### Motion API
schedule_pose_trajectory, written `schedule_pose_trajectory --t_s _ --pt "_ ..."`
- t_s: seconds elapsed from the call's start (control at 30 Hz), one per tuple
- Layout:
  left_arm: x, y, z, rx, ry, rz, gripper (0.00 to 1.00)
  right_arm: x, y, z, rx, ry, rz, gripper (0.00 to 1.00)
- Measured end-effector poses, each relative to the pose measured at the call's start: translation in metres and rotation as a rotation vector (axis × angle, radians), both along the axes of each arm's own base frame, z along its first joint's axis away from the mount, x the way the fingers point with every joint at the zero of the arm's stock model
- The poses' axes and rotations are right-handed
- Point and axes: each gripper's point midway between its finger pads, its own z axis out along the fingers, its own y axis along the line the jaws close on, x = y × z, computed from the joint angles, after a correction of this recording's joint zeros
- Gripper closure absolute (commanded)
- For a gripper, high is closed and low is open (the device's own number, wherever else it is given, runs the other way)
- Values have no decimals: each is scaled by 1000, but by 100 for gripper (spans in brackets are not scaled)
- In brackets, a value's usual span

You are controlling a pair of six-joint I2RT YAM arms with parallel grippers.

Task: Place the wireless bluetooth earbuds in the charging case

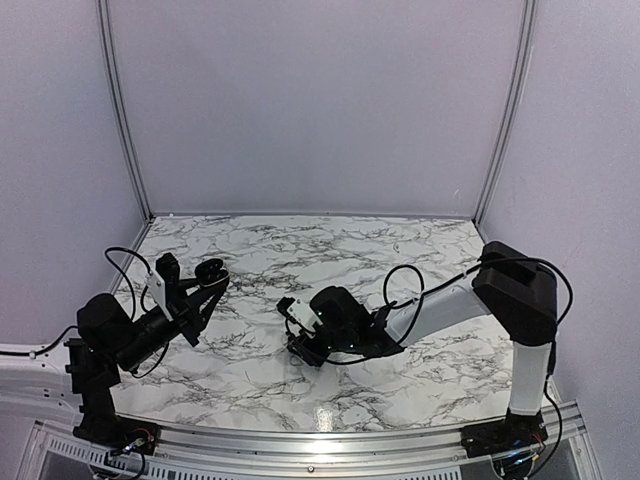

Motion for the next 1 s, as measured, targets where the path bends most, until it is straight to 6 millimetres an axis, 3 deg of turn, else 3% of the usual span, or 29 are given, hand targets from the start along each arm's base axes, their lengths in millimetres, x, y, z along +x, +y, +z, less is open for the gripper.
schedule_pose_trajectory --t_s 0.3,0.53,1.0 --pt "0 2 -1 -2 -1 2 100 5 -4 -5 50 -58 -27 54" --pt "0 2 -1 -1 -2 3 100 10 4 -6 111 -94 -28 55" --pt "0 2 -1 -1 -2 5 100 13 11 -7 162 -114 -33 71"
